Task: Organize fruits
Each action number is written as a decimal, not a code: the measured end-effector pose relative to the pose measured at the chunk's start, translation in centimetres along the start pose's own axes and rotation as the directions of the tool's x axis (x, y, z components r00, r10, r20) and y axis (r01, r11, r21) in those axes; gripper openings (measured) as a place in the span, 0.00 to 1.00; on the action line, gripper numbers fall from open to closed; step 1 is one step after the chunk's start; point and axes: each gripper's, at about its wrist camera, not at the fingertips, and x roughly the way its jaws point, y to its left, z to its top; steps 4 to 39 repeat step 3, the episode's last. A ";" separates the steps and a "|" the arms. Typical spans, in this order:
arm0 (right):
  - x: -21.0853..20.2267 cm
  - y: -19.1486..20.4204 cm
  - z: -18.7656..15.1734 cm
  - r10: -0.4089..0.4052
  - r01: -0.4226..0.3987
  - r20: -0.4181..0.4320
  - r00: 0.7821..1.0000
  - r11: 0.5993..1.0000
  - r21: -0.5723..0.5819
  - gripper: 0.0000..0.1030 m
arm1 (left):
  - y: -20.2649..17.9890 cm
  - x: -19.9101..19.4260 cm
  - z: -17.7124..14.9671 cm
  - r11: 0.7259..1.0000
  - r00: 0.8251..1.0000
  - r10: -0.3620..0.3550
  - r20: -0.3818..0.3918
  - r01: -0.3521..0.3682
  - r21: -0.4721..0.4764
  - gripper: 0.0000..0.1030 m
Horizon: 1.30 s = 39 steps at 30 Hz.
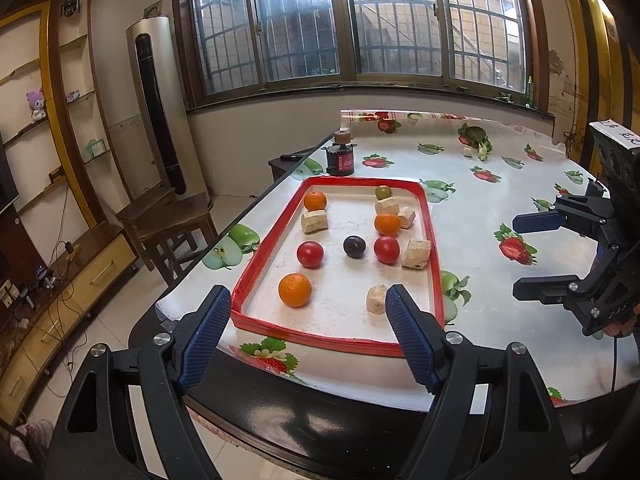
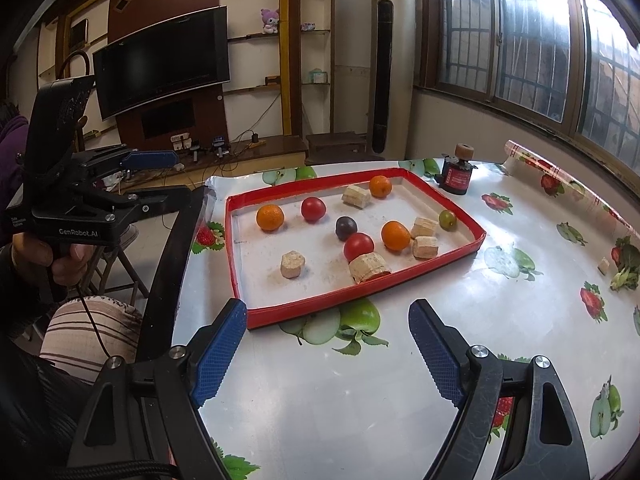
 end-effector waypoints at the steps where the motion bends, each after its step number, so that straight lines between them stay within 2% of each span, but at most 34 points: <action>1: 0.0 -0.1 -0.1 0.001 -0.001 -0.003 1.000 1.000 0.006 0.82 | -0.1 0.0 0.1 1.000 1.000 -0.010 -0.004 0.010 0.000 0.77; 3: 0.2 -0.3 -0.3 0.003 -0.002 -0.016 1.000 1.000 0.031 0.82 | -0.5 0.3 0.2 1.000 0.999 -0.027 -0.018 0.027 0.005 0.77; 39: 0.2 -0.3 -0.3 0.003 -0.002 -0.016 1.000 1.000 0.031 0.82 | -0.5 0.3 0.2 1.000 0.999 -0.027 -0.018 0.027 0.005 0.77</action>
